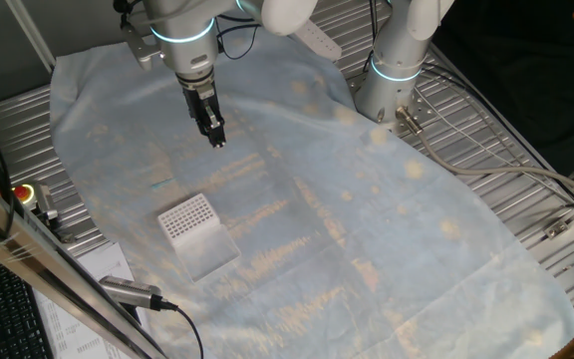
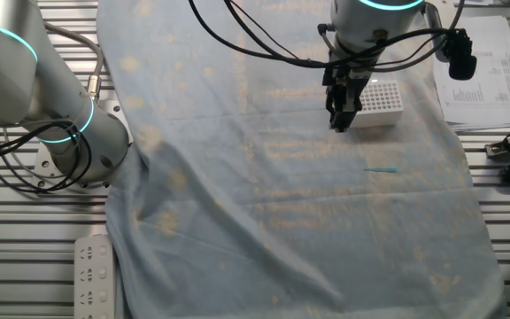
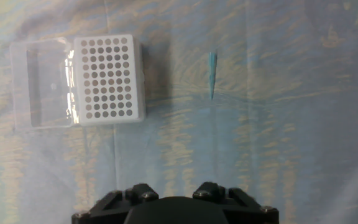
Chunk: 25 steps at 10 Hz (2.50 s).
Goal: Insert a medium pipette tip into the holder for medium pipette tips
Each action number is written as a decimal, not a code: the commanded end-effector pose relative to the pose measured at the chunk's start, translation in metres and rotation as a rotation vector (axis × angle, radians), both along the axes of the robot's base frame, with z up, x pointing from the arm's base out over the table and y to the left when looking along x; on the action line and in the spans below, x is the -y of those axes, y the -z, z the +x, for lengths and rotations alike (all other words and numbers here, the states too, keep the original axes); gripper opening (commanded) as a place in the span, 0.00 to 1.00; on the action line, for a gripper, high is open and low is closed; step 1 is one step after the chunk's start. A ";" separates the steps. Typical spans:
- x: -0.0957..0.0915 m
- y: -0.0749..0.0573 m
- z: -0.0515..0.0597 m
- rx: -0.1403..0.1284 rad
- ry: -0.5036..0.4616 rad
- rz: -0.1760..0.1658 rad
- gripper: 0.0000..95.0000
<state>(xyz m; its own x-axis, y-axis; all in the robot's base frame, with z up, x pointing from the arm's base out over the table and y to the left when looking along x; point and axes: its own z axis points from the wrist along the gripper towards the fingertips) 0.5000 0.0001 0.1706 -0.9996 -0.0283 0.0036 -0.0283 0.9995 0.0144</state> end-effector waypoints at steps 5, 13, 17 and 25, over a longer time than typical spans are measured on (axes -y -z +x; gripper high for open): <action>0.000 -0.001 0.000 0.004 0.003 0.002 0.00; 0.000 0.001 0.002 0.002 0.003 0.001 0.00; 0.003 0.005 0.006 0.001 0.006 -0.001 0.00; 0.041 0.034 0.068 -0.007 -0.010 -0.002 0.00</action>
<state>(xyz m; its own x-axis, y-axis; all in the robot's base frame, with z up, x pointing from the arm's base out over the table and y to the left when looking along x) 0.5698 -0.0416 0.1350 -0.9992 -0.0381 0.0106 -0.0379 0.9992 0.0131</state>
